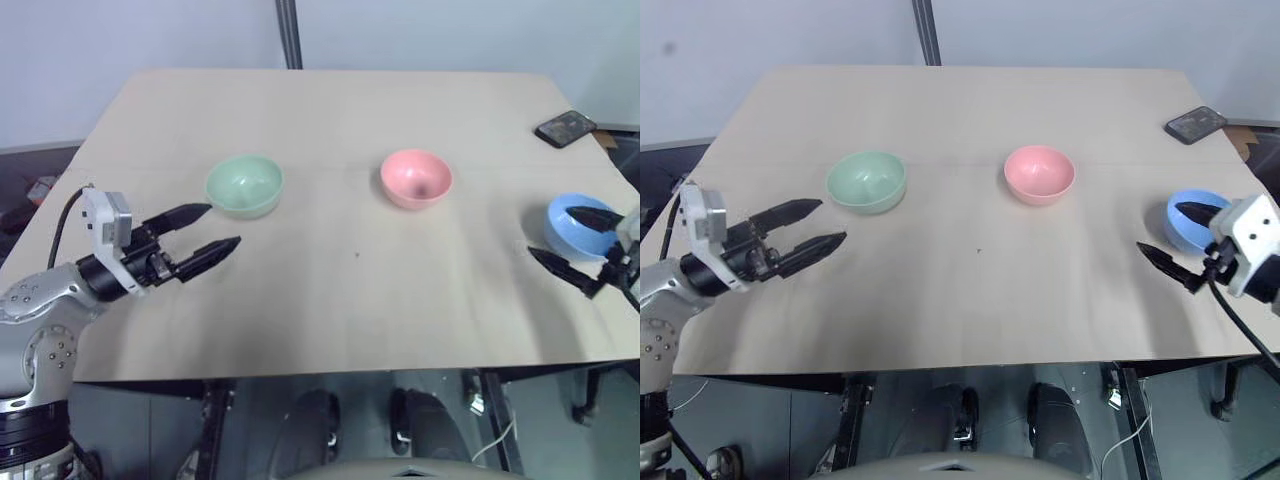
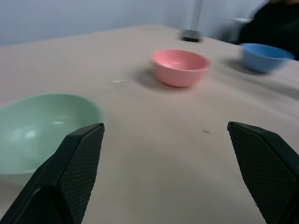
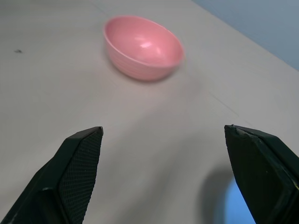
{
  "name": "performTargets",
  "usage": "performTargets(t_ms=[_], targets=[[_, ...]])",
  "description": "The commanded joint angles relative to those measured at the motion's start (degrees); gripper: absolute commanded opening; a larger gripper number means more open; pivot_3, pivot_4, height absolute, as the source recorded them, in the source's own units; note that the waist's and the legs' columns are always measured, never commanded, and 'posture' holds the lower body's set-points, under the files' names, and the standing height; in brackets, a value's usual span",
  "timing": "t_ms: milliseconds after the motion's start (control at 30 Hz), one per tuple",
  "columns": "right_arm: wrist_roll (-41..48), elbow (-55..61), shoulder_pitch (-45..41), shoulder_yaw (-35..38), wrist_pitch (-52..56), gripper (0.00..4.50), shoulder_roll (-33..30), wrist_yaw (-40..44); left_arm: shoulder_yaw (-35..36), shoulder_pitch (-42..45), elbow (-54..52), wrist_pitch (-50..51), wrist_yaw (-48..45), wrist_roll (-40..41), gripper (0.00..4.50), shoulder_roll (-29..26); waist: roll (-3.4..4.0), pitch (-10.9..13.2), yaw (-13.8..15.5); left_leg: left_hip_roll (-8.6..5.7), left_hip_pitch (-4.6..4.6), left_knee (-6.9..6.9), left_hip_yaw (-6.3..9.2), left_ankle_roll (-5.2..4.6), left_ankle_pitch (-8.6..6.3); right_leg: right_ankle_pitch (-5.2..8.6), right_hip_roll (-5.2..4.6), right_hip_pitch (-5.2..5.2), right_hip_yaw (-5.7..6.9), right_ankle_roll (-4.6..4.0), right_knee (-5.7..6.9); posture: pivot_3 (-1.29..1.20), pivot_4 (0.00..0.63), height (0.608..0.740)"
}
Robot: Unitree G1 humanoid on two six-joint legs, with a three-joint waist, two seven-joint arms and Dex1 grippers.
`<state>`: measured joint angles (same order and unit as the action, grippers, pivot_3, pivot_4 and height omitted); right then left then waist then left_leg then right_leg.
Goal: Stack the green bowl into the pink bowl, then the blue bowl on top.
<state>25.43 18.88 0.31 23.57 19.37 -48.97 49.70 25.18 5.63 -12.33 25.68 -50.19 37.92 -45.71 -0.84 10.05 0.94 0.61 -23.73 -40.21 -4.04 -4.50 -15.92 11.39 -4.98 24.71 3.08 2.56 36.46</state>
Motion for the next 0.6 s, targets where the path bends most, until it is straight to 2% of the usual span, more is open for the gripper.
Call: performTargets(t_ms=[33,133,233,300,400,600], targets=[[3.15,3.67,-3.2,-3.37,-1.72,4.38,1.46,2.39,-3.72,3.98,-4.42,5.48,10.49,-6.25,4.5,-1.91,-0.02,0.01,0.08,-0.02,-0.02,0.0,0.01,0.0,0.0,0.0,0.03,0.0,0.01,0.0,0.0,0.0,0.15,0.739],[2.89,5.52,-5.79,-7.9,-2.77,4.38,3.37,2.83,-9.83,10.19,-5.15,11.11,14.89,-10.93,4.5,-4.23,-0.06,0.03,0.13,-0.04,-0.02,-0.01,0.02,-0.01,0.0,-0.02,0.07,-0.03,0.03,0.03,-0.01,0.0,0.15,0.739],[0.67,5.87,-7.96,-12.14,-4.04,4.38,5.25,1.93,-19.42,17.12,-2.66,10.76,10.98,-17.14,4.5,-8.22,-0.09,0.04,0.04,-0.06,-0.02,-0.01,0.03,-0.01,0.01,-0.12,0.14,-0.03,0.05,0.22,-0.01,0.0,0.15,0.739],[-0.35,5.7,-8.75,-13.89,-4.75,4.38,5.92,1.69,-23.12,20.28,-1.25,13.43,10.76,-19.38,4.5,-9.27,-0.09,0.04,-0.08,-0.08,-0.02,-0.01,-0.01,0.0,0.01,-0.13,0.16,0.0,0.02,0.24,-0.02,0.0,0.15,0.739],[-1.56,5.48,-9.33,-16.02,-5.76,4.38,6.66,1.94,-30.05,26.01,2.34,18.77,10.44,-23.47,4.5,-9.2,-0.08,0.05,-0.14,-0.08,-0.03,0.0,-0.04,0.0,0.02,-0.13,0.21,0.01,-0.01,0.26,-0.01,0.0,0.15,0.739],[-1.97,5.89,-9.33,-17.46,-7.38,4.38,7.93,2.05,-39.57,33.43,9.15,20.7,9.34,-30.73,4.5,-6.42,-0.1,0.06,-0.09,-0.05,-0.03,-0.01,-0.08,0.01,0.02,-0.12,0.28,0.03,-0.06,0.28,-0.01,0.0,0.15,0.739]])
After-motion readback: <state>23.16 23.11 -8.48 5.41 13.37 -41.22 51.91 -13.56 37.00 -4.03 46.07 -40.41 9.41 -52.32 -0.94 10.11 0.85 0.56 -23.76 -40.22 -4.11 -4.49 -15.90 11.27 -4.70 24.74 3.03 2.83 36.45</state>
